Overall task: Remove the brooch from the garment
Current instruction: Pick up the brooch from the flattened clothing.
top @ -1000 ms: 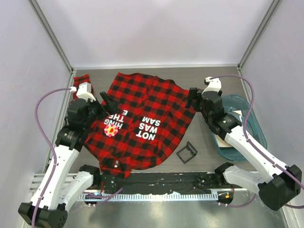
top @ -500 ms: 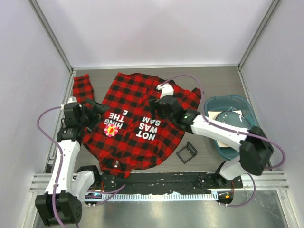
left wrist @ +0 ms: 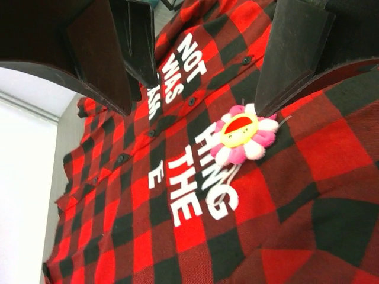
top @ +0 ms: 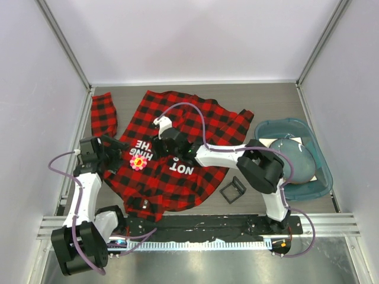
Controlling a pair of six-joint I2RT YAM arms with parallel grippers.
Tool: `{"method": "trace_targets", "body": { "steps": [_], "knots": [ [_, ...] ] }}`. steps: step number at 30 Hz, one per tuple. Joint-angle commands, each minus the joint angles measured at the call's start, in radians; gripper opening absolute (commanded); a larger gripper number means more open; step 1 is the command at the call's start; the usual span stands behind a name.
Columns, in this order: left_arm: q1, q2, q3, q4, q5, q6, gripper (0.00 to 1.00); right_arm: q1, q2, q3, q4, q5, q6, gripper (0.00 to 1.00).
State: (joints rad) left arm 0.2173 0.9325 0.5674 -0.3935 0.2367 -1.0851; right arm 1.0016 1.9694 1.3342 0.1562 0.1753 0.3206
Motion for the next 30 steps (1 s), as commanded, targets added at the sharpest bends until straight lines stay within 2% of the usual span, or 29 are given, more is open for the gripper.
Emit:
{"method": "trace_targets", "body": {
  "steps": [1, 3, 6, 7, 9, 11, 16, 22, 26, 30],
  "knots": [
    [0.03, 0.041, -0.017, 0.001, -0.04, 0.001, 0.87, 0.0, 0.051, 0.011, 0.247, -0.037, -0.046, 0.52],
    [0.042, 0.083, -0.027, 0.022, -0.014, 0.008, 0.86, 0.011, 0.086, 0.002, 0.308, -0.046, -0.075, 0.51],
    [0.066, 0.142, -0.049, 0.094, 0.048, 0.016, 0.79, 0.028, 0.127, 0.008, 0.344, -0.063, -0.124, 0.49],
    [0.068, 0.156, -0.058, 0.116, 0.067, 0.014, 0.74, 0.028, 0.138, 0.01, 0.348, -0.085, -0.132, 0.41],
    [0.068, 0.186, -0.067, 0.175, 0.105, 0.004, 0.69, 0.028, 0.161, 0.017, 0.355, -0.103, -0.141, 0.37],
    [0.068, 0.221, -0.07, 0.197, 0.115, 0.02, 0.68, 0.031, 0.167, 0.013, 0.359, -0.118, -0.152, 0.32],
    [0.068, 0.218, -0.07, 0.19, 0.082, 0.071, 0.6, 0.046, 0.19, -0.007, 0.402, -0.152, -0.161, 0.29],
    [0.068, 0.161, -0.084, 0.119, -0.008, 0.111, 0.59, 0.063, 0.206, 0.006, 0.408, -0.155, -0.189, 0.29],
    [0.068, 0.149, -0.11, 0.139, 0.019, 0.117, 0.6, 0.083, 0.209, 0.017, 0.399, -0.152, -0.218, 0.28],
    [0.068, 0.138, -0.135, 0.16, 0.041, 0.129, 0.6, 0.098, 0.238, 0.068, 0.356, -0.142, -0.252, 0.21]
  ]
}}
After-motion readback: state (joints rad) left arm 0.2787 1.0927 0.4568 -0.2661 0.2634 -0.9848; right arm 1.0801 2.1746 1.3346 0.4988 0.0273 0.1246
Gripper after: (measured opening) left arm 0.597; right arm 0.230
